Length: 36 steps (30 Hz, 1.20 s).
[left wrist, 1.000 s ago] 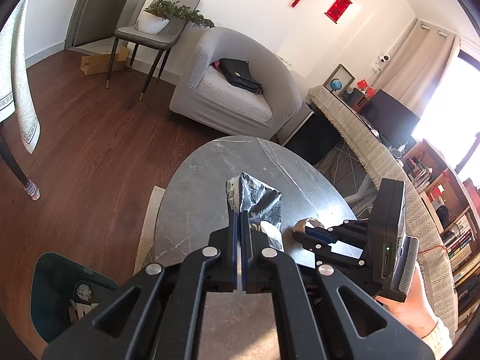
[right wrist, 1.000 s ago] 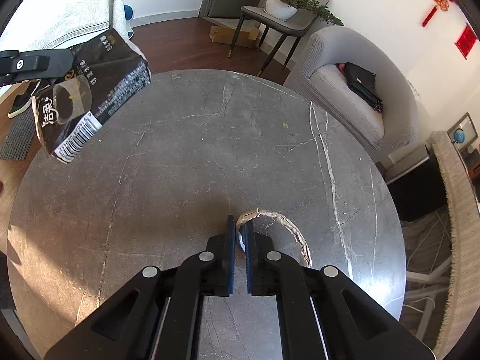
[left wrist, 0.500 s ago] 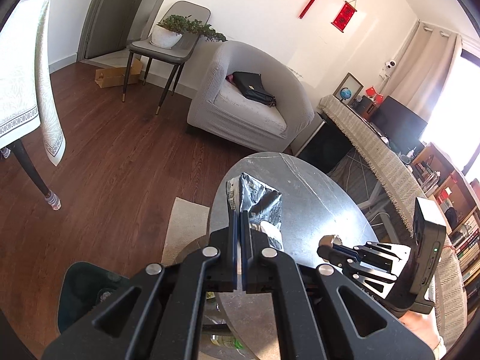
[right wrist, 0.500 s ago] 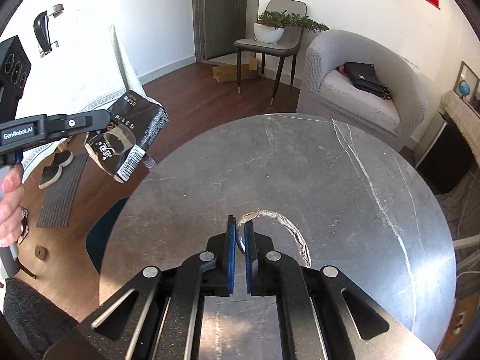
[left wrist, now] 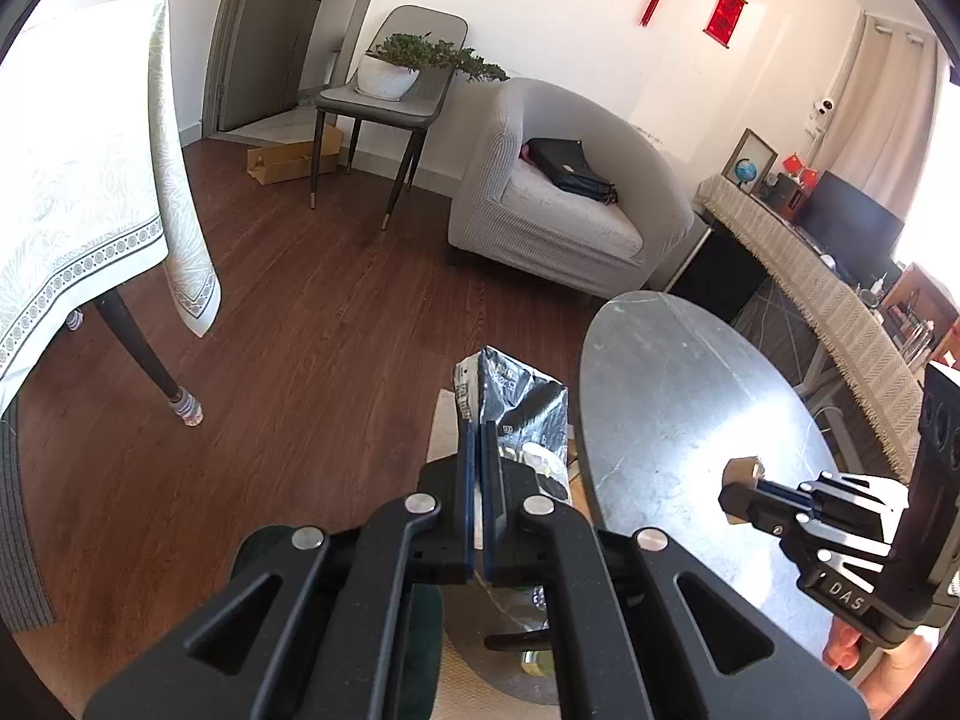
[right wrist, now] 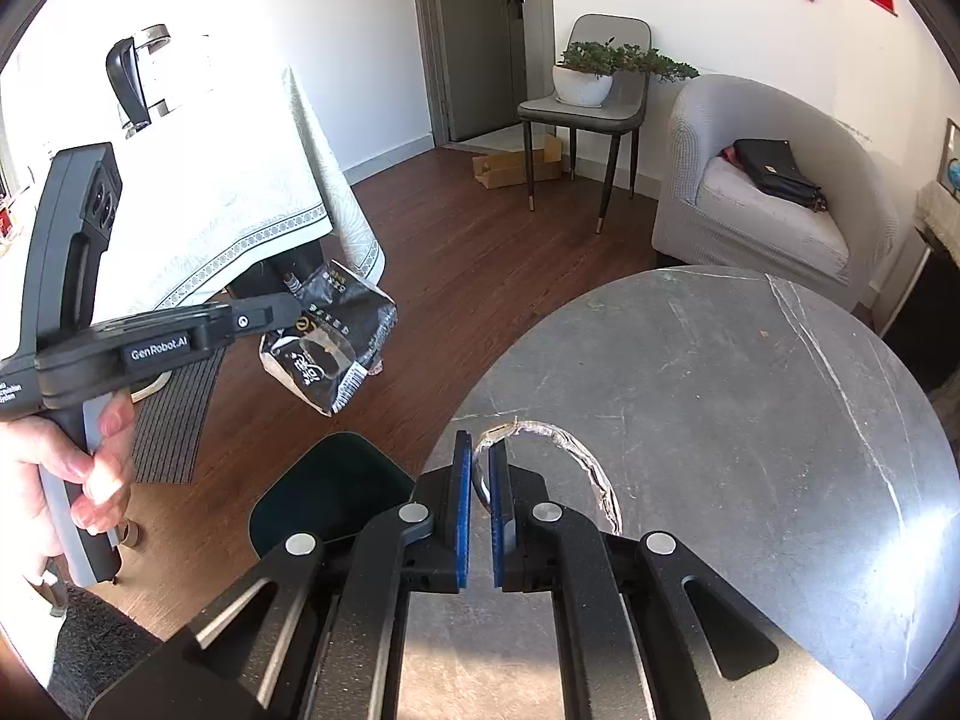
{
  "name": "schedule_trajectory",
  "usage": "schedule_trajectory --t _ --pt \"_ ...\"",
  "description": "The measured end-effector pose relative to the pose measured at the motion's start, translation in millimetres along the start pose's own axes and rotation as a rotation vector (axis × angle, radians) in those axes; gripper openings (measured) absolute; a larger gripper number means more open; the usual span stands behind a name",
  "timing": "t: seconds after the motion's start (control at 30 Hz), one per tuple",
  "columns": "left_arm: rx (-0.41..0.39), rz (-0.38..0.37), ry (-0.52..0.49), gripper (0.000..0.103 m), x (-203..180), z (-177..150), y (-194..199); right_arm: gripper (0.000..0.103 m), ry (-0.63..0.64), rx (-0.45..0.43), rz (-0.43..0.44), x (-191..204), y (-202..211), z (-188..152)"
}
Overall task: Collect trash
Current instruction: 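Carry the tissue pack and tape roll over the green bin with both grippers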
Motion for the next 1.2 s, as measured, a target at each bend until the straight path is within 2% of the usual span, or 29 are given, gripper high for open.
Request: schedule_trajectory --t 0.23,0.43,0.8,1.1,1.2 --pt "0.090 0.060 -0.006 0.002 35 -24 -21 0.005 0.027 0.018 0.027 28 -13 7" --pt "0.174 0.071 -0.005 0.002 48 -48 -40 0.005 0.033 0.038 0.050 44 -26 8" --pt "0.358 0.137 -0.013 0.002 83 -93 -76 0.005 0.056 0.083 0.079 73 -53 10" --pt "0.583 0.167 -0.027 0.003 121 -141 -107 0.005 0.096 0.140 0.101 102 -84 9" --pt "0.615 0.178 -0.036 0.007 131 -150 -108 0.005 0.114 0.168 0.112 112 -97 6"
Point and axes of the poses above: each gripper's, at about its wrist camera, not at the fingertips, and y roughly against the way its jaws point, x to its left, z to its top, the point moved 3 cm from there along -y, roughly the way its jaws point, and after that the axes turned 3 degrees about x, right-handed, at the moved point
